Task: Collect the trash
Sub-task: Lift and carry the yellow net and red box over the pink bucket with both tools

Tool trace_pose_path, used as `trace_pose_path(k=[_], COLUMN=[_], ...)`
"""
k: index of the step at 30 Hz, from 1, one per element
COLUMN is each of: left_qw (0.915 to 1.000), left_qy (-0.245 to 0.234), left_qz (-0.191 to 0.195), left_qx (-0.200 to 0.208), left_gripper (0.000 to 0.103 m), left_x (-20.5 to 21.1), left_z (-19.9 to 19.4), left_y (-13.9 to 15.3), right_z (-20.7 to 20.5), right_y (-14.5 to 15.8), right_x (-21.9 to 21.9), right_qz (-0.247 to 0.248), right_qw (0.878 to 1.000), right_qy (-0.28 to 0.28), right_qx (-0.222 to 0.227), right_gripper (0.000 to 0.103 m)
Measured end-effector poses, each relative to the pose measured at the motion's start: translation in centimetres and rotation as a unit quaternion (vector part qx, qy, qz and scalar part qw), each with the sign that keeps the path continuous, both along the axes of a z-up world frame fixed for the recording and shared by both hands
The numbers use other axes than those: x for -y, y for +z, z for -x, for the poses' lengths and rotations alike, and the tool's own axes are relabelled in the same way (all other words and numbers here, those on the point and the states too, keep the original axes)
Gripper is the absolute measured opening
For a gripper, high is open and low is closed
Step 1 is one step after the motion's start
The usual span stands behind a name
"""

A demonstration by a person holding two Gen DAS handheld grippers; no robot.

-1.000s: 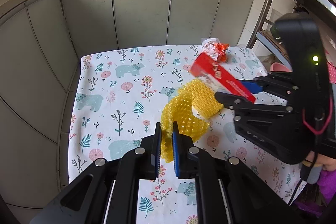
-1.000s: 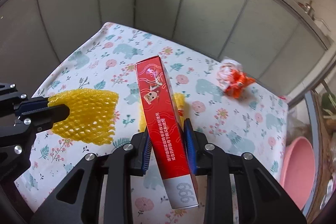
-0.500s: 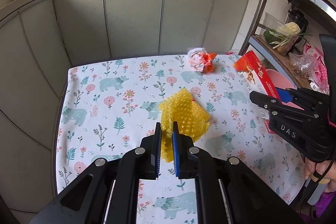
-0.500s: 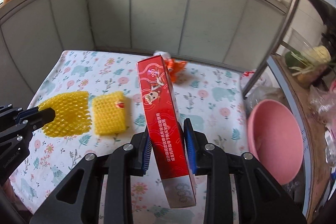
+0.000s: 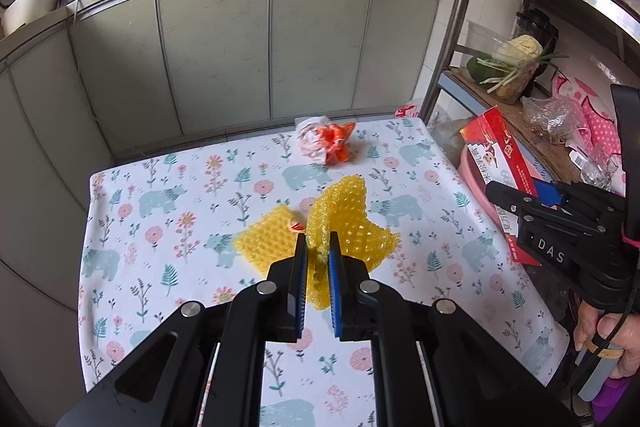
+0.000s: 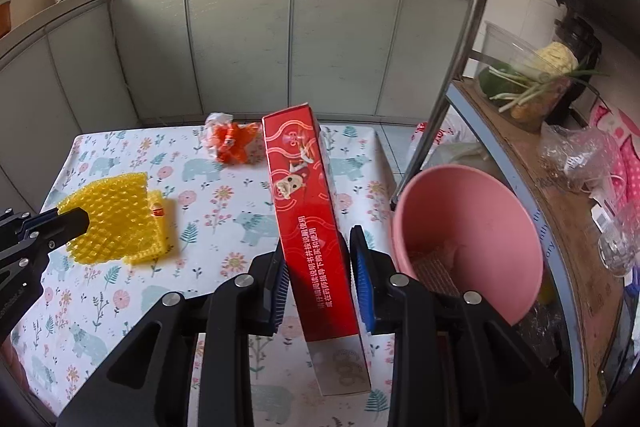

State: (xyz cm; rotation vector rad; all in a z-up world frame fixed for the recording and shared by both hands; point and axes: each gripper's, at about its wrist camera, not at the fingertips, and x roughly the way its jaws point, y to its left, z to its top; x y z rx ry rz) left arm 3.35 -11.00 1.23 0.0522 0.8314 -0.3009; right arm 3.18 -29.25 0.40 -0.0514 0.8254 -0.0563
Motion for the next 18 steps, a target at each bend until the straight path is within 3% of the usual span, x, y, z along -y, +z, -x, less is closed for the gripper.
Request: trace_pose_path(k=[18], left_qw=[0.9988], left_qy=[-0.048], left_qz=[0.002], left_qx=[0.011], left_gripper=[0.009], left_x=[5.8], left_z=[-1.7], left_y=[0.9], right_z=[0.0], right_y=[-0.3], right_x=[4.6], right_qz=[0.004], right_qw=[0.999], right_qy=[-0.048], right_qx=[0.005], right_gripper=[0.029])
